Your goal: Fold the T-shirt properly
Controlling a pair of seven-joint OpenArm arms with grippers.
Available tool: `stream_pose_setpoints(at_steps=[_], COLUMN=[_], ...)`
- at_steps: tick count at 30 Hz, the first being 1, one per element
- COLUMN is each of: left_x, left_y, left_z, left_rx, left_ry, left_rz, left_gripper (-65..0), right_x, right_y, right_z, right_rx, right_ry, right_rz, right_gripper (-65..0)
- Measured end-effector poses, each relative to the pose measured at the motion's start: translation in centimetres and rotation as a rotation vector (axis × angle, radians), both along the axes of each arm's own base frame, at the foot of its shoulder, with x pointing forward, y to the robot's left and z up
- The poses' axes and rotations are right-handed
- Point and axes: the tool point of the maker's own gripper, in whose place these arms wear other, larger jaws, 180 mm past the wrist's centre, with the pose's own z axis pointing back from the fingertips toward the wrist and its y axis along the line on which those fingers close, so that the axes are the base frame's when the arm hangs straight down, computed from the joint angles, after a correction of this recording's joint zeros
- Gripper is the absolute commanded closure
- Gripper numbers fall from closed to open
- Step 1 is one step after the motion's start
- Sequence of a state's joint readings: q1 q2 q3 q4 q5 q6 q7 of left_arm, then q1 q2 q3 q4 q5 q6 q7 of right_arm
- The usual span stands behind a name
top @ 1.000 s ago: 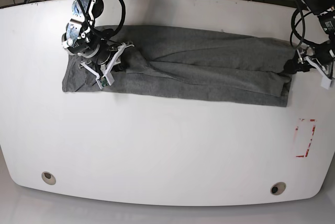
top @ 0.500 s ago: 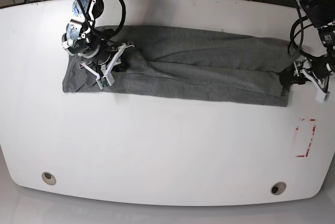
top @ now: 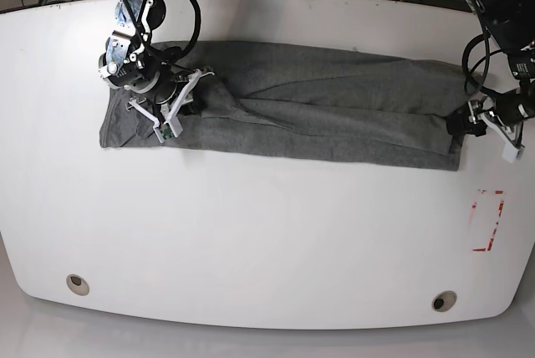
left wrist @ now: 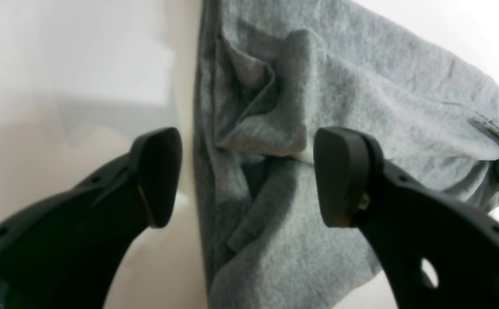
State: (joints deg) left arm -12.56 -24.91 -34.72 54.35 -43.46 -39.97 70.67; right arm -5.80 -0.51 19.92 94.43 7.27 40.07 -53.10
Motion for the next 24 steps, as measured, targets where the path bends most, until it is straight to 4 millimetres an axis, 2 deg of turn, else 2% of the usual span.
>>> stream_pose_setpoints(at_steps=[3,10,15,17,24], left_x=[0.1,0.8,0.9,0.9,0.2], left_y=[-0.5,-3.5,-4.0,-4.0,-4.1], left_z=[-0.2,-0.7,-0.7,-0.7,-1.3], left_rx=[-0.005,-0.004,-0.009,-0.009,-0.004], left_ry=[0.000,0.013,0.003,0.001,0.036], left_rz=[-0.008,-0.115,-0.126,-0.125,-0.137], left_gripper=[-44.0,-44.0,-42.4,-38.3,-11.0], right_x=[0.0,0.0,0.0,0.0,0.1], right_y=[0.0,0.0,0.0,0.0,0.0], right_z=[0.0,0.0,0.0,0.0,0.0], right_rx=[0.000,0.000,0.000,0.000,0.000], right_ry=[0.000,0.000,-0.001,0.000,-0.002], right_rz=[0.000,0.000,0.000,0.000,0.000], right_gripper=[-10.1,-10.1,-10.1,-10.1,-10.1])
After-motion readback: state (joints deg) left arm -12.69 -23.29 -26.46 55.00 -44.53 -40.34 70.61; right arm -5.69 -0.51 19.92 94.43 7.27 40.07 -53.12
